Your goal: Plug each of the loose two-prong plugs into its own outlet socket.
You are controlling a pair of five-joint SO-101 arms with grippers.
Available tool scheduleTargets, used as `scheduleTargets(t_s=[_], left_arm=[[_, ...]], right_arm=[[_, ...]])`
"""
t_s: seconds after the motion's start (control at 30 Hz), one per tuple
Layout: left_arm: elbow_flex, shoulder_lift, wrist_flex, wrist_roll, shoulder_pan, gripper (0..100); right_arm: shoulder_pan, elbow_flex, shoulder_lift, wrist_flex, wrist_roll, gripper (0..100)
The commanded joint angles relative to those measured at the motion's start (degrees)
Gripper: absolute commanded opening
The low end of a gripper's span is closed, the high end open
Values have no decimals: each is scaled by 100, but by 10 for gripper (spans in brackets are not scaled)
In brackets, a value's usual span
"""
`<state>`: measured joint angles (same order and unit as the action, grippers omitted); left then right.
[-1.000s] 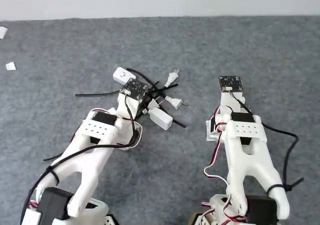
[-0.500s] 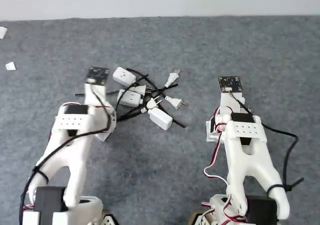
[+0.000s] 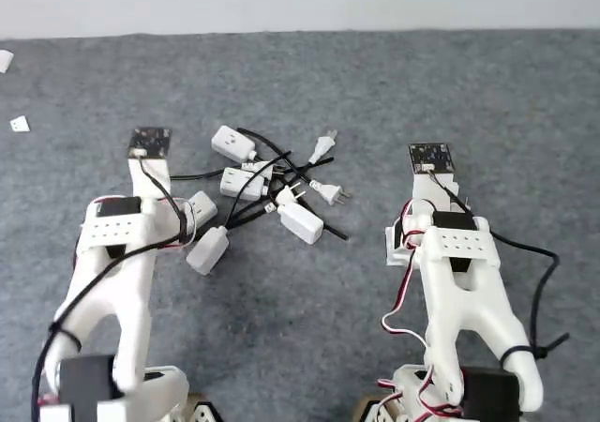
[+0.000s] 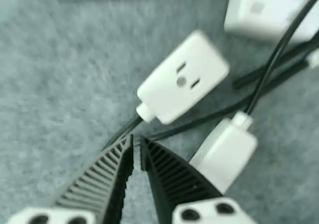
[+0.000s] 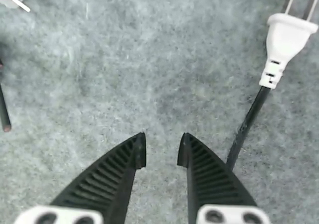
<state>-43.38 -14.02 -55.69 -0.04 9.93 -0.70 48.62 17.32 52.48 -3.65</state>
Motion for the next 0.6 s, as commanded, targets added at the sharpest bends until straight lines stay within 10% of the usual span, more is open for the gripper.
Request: scheduleTargets(t_s=[0.0, 0.3, 0.57], left_arm=[[-136, -1037, 35, 185, -79, 125], [-2484, -3842, -615, -809, -1855, 97], [-2316, -3174, -114, -703, -1873, 13]], right_arm=[[57, -53, -13, -119, -88, 114], [57, -53, -13, -127, -88, 114], [57, -9, -127, -277, -79, 114]])
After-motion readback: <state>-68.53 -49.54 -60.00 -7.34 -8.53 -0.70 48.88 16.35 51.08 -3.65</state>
